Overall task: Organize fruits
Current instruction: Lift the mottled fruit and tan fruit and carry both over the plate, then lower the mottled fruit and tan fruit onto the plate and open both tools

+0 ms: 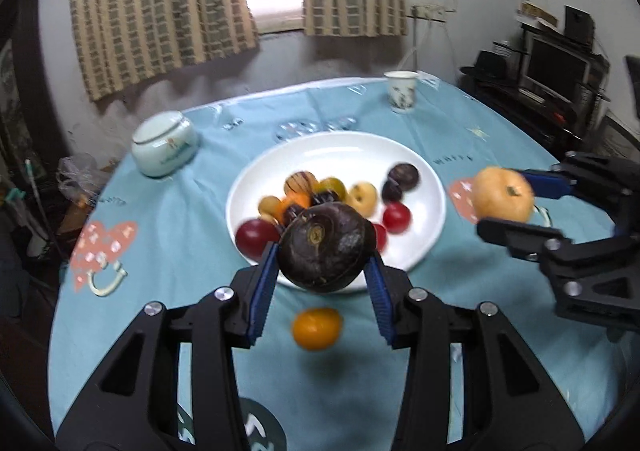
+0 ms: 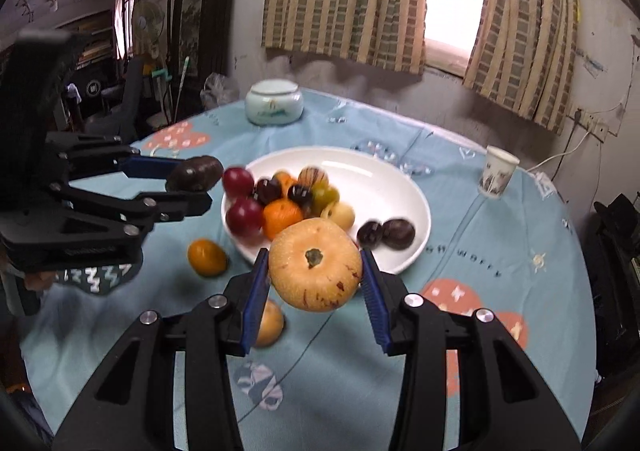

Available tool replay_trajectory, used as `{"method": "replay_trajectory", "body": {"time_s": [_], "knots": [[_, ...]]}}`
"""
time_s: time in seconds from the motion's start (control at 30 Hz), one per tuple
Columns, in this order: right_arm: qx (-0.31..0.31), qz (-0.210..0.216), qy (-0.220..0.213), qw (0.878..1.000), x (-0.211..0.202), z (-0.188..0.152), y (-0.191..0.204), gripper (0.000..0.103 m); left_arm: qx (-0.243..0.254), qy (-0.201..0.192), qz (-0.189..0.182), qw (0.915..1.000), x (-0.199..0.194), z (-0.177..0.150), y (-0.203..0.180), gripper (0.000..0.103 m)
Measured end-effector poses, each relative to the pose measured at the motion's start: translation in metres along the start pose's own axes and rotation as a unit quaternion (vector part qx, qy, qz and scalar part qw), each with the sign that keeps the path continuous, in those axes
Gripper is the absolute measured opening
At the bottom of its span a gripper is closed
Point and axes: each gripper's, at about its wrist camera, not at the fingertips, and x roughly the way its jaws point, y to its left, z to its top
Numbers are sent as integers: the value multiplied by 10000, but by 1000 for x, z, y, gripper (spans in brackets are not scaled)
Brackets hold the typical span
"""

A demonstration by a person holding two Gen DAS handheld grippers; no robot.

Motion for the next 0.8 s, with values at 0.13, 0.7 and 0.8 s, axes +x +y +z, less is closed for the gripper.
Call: {"method": "replay_trajectory", "body": {"time_s": [0.13, 0.7, 0.8], "knots": [[55, 0, -143, 9999, -1, 7, -1, 45, -52, -34, -190, 9998, 5, 7, -4, 44], [132, -377, 24, 9992, 45, 47, -22, 45, 54, 36, 324, 9995, 50, 40, -12, 44], [177, -448, 70, 9988, 59, 55, -30, 45, 33, 95, 385, 9992, 62, 45, -10, 44]]}}
